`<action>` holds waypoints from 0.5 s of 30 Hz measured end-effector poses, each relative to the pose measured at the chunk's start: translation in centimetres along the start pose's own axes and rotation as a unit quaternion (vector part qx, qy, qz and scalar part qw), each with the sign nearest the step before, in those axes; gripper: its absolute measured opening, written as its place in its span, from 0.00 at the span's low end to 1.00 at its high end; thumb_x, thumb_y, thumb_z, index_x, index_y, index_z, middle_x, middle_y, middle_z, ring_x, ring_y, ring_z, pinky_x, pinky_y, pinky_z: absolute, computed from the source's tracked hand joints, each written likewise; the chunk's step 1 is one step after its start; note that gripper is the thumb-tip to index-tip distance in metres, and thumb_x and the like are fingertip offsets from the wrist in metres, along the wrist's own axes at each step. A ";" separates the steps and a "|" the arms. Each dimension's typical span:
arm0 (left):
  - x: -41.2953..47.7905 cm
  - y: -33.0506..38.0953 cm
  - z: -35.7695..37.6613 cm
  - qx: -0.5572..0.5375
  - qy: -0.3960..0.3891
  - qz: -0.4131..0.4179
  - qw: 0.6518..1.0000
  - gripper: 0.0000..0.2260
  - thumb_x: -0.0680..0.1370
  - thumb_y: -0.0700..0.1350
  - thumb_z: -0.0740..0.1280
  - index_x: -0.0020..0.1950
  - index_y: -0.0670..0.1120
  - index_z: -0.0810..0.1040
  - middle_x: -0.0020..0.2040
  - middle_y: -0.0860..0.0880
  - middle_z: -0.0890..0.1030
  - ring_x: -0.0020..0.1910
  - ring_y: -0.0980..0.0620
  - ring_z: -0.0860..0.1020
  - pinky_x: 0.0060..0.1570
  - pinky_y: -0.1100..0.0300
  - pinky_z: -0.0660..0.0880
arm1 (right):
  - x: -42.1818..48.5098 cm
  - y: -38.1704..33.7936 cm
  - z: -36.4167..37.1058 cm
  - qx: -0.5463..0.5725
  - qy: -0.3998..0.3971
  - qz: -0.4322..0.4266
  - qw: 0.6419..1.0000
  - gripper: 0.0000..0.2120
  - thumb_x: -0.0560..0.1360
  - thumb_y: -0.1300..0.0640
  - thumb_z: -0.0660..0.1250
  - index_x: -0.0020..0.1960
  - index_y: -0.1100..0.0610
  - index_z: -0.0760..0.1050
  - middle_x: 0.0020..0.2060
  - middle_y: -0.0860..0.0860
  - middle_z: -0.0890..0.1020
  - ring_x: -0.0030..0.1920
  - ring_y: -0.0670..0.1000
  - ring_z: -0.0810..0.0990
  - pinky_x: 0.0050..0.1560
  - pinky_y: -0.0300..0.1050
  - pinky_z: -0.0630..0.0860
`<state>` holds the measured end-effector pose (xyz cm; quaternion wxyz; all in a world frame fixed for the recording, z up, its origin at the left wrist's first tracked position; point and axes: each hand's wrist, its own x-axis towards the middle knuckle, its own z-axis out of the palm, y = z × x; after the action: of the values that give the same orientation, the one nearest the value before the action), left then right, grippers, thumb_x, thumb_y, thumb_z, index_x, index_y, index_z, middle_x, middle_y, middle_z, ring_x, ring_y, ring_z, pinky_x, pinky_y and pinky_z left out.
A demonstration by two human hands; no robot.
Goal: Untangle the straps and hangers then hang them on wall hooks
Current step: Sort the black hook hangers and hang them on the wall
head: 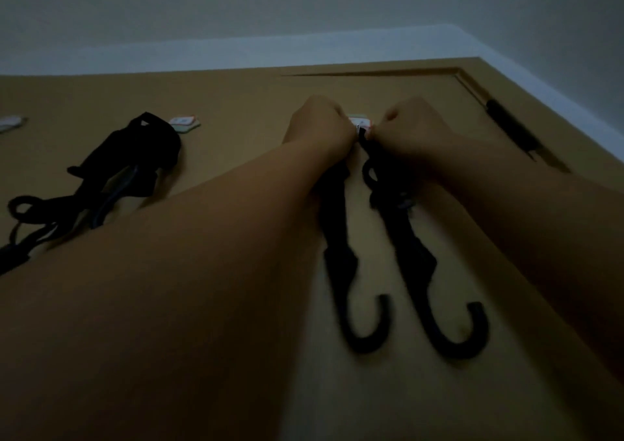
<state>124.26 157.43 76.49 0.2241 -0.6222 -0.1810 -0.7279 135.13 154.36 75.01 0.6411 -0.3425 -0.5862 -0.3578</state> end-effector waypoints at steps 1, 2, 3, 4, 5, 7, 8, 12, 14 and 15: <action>-0.4 0.2 0.0 0.012 -0.002 0.001 1.000 0.07 0.73 0.41 0.66 0.47 0.43 0.82 0.49 0.43 0.82 0.49 0.45 0.79 0.46 0.58 0.75 | -0.7 -0.1 0.4 -0.030 0.026 -0.024 0.999 0.13 0.74 0.58 0.63 0.32 0.58 0.66 0.30 0.53 0.67 0.36 0.54 0.69 0.34 0.42 0.62; -0.8 0.4 -0.2 0.019 -0.006 0.004 1.000 0.08 0.74 0.41 0.65 0.48 0.44 0.83 0.49 0.45 0.82 0.49 0.47 0.79 0.44 0.60 0.72 | -1.2 -0.1 1.0 -0.050 0.042 -0.043 0.997 0.11 0.74 0.59 0.61 0.33 0.57 0.68 0.32 0.55 0.70 0.39 0.56 0.71 0.38 0.43 0.62; -1.4 0.6 -0.3 0.021 -0.013 0.008 1.000 0.09 0.74 0.41 0.64 0.50 0.45 0.83 0.48 0.47 0.82 0.49 0.48 0.78 0.43 0.61 0.70 | -1.9 -0.3 1.5 -0.050 0.052 -0.059 0.996 0.10 0.75 0.59 0.59 0.36 0.58 0.71 0.37 0.59 0.74 0.42 0.58 0.72 0.40 0.43 0.62; -2.1 0.7 -0.5 0.024 -0.024 0.015 0.999 0.10 0.74 0.41 0.64 0.52 0.46 0.82 0.49 0.47 0.82 0.50 0.49 0.78 0.43 0.62 0.68 | -2.6 -0.4 1.8 -0.049 0.058 -0.073 0.994 0.10 0.76 0.60 0.58 0.42 0.61 0.76 0.45 0.61 0.78 0.47 0.61 0.75 0.41 0.43 0.61; -2.8 0.7 -0.6 0.032 -0.038 0.025 0.998 0.11 0.75 0.42 0.63 0.54 0.47 0.82 0.52 0.47 0.82 0.52 0.49 0.78 0.45 0.62 0.69 | -3.2 -0.6 1.9 -0.059 0.063 -0.083 0.993 0.12 0.76 0.60 0.56 0.50 0.62 0.77 0.52 0.62 0.79 0.52 0.61 0.76 0.42 0.42 0.60; -3.9 0.7 -0.9 0.049 -0.066 0.039 0.996 0.14 0.75 0.43 0.61 0.58 0.48 0.80 0.57 0.45 0.81 0.57 0.46 0.77 0.51 0.61 0.71 | -4.1 -0.8 1.6 -0.087 0.049 -0.089 0.991 0.14 0.77 0.61 0.55 0.56 0.64 0.75 0.57 0.63 0.77 0.55 0.62 0.75 0.43 0.43 0.60; -4.3 0.8 -1.1 0.053 -0.076 0.040 0.995 0.15 0.75 0.42 0.61 0.59 0.47 0.80 0.59 0.44 0.80 0.59 0.46 0.77 0.55 0.59 0.72 | -4.3 -0.8 1.4 -0.098 0.040 -0.088 0.990 0.14 0.76 0.61 0.55 0.55 0.64 0.75 0.56 0.63 0.77 0.55 0.62 0.75 0.43 0.43 0.61; -5.4 1.0 -2.5 0.059 -0.114 0.039 0.991 0.14 0.77 0.41 0.57 0.57 0.42 0.78 0.58 0.41 0.80 0.57 0.42 0.76 0.56 0.52 0.72 | -6.3 -1.9 0.2 -0.112 0.002 -0.075 0.991 0.13 0.77 0.58 0.54 0.53 0.63 0.73 0.54 0.61 0.75 0.52 0.62 0.75 0.41 0.45 0.62; -6.1 1.0 -3.6 0.066 -0.127 0.037 0.989 0.14 0.79 0.42 0.55 0.55 0.40 0.78 0.57 0.39 0.79 0.56 0.41 0.75 0.54 0.53 0.70 | -7.3 -2.6 -0.2 -0.120 -0.021 -0.071 0.990 0.14 0.78 0.56 0.52 0.56 0.63 0.71 0.56 0.61 0.73 0.54 0.62 0.74 0.43 0.46 0.62; -6.6 0.9 -4.2 0.071 -0.132 0.036 0.988 0.15 0.80 0.43 0.54 0.55 0.39 0.78 0.56 0.39 0.79 0.56 0.41 0.75 0.53 0.54 0.70 | -7.8 -2.9 -0.5 -0.121 -0.031 -0.066 0.990 0.15 0.79 0.56 0.52 0.56 0.63 0.70 0.56 0.61 0.72 0.54 0.62 0.73 0.44 0.46 0.62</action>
<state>122.15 155.07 69.28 0.2680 -0.7018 -0.2373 -0.6159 132.42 152.86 67.29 0.5514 -0.3890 -0.5794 -0.4571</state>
